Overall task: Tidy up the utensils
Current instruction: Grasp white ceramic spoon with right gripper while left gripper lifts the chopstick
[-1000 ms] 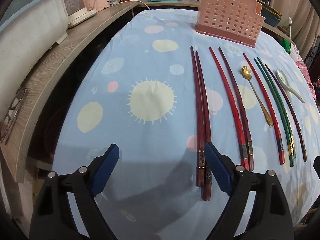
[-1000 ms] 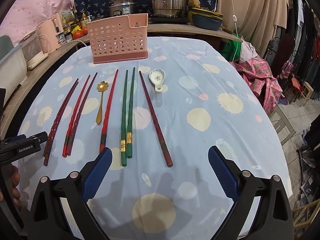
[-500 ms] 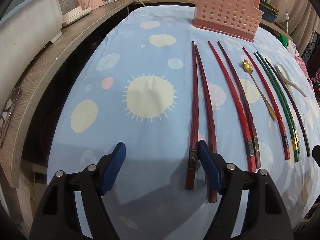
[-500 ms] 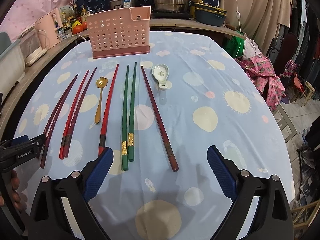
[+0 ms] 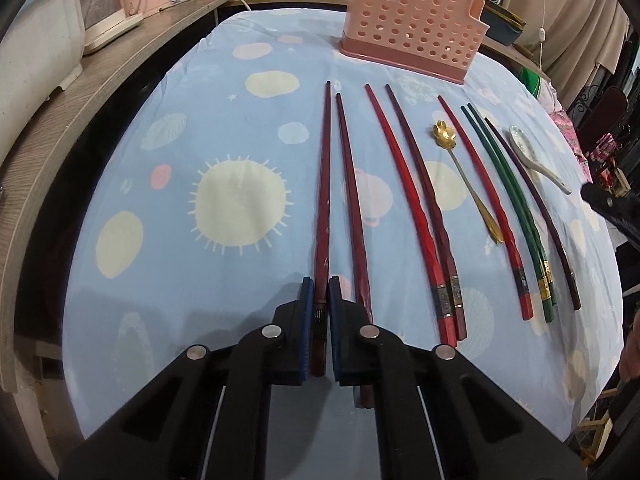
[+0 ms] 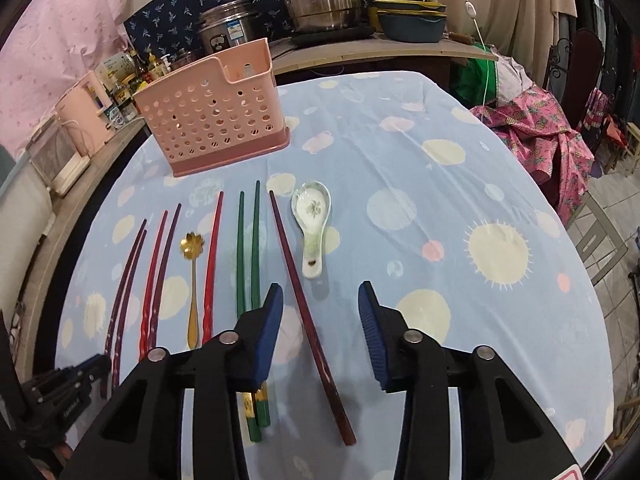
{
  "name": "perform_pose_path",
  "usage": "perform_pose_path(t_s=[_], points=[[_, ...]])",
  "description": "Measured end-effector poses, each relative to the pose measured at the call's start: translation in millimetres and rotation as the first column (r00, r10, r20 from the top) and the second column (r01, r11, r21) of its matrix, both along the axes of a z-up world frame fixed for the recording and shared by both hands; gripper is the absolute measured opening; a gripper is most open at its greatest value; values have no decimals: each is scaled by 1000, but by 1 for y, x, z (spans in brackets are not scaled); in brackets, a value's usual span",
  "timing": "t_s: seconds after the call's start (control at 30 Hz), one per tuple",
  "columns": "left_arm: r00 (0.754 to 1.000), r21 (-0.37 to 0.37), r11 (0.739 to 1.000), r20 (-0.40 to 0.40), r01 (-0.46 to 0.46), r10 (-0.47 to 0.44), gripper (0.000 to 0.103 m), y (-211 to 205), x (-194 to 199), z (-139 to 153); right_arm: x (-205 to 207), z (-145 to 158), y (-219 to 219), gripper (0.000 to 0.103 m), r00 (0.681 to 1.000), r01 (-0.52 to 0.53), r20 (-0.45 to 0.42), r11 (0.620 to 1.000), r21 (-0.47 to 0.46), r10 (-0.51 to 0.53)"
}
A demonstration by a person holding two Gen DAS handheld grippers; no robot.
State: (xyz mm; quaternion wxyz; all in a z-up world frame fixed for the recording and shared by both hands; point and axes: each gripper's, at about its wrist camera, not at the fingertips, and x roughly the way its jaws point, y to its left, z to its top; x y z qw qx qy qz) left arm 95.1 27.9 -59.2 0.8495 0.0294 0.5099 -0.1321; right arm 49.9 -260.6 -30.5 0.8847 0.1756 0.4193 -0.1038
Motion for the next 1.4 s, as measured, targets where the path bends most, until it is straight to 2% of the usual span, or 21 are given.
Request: perform_pose_path(t_s=[0.1,0.23,0.53,0.8,1.07,1.23,1.4], points=[[1000,-3,1000,-9,-4,4,7,0,1,0,16,-4,-8,15,1000,-4,7,998,56,4],[1000,4,1000,-13,-7,7,7,-1,1,-1,32,-13,-13,10,1000,-4,-4,997,74,5],[1000,6,1000,-14,-8,8,8,-1,1,-1,40,-42,-15,9,997,-4,-71,994,110,12],[1000,0,1000,-9,-11,11,8,0,1,-1,37,-49,-6,12,997,-21,-71,994,103,28],[1000,-36,999,-1,-17,17,8,5,-1,-1,27,-46,-5,7,998,-19,-61,996,85,25],[1000,-57,998,9,-23,24,7,10,-7,4,12,-31,-8,7,1000,-4,-30,998,58,6],[998,-74,997,54,-36,41,7,18,-14,23,-5,-9,-13,7,1000,15,18,999,46,-16]])
